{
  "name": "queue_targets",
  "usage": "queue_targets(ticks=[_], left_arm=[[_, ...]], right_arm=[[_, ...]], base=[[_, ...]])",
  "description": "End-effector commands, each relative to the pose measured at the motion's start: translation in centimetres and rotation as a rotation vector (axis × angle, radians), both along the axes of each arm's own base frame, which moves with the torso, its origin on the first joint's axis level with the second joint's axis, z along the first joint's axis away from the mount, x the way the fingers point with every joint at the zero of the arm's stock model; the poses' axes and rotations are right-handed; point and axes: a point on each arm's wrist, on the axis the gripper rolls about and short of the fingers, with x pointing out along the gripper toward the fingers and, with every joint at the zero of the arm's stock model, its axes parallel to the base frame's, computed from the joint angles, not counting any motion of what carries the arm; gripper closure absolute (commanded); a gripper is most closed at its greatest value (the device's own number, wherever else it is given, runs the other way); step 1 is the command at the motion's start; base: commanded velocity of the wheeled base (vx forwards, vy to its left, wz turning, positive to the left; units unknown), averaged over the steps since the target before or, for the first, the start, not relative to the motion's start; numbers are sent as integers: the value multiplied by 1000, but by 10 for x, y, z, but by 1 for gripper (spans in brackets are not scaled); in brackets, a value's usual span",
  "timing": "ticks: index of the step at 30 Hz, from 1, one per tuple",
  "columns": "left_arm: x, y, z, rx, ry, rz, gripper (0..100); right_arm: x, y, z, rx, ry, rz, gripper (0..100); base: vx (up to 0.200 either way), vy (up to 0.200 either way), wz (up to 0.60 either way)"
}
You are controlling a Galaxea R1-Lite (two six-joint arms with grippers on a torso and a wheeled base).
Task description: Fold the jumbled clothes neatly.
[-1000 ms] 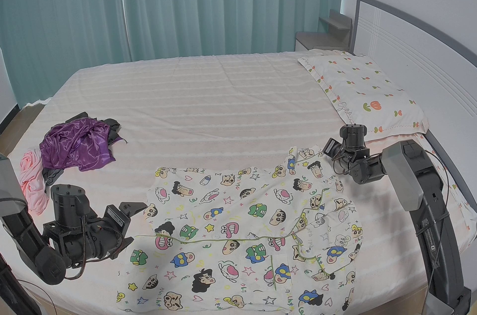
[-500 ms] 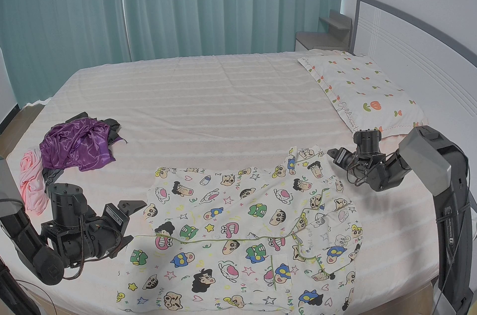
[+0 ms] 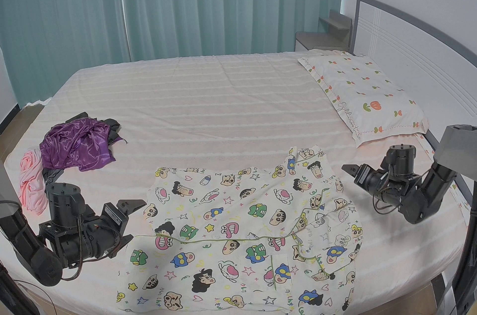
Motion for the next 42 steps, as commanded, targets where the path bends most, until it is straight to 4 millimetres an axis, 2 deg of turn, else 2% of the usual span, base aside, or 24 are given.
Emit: queue_targets(ticks=[1, 6, 15, 39, 42], left_arm=[[-3, -1, 3, -8, -12, -10, 0], [-2, -1, 3, -8, -10, -10, 0], [0, 0, 4, -18, -14, -17, 0], [3, 6, 4, -14, -19, 15, 0], [3, 6, 4, -14, -19, 14, 0]], right_arm=[[-74, 5, 33, 93, -85, 60, 0], [-77, 11, 25, 92, -53, 85, 0], [-76, 14, 17, 89, -19, 91, 0], [-80, 18, 15, 84, -6, 111, 0], [-80, 18, 14, 84, -3, 111, 0]], base=[[-200, 0, 0], [-200, 0, 0], [0, 0, 0], [0, 200, 0], [0, 0, 0]])
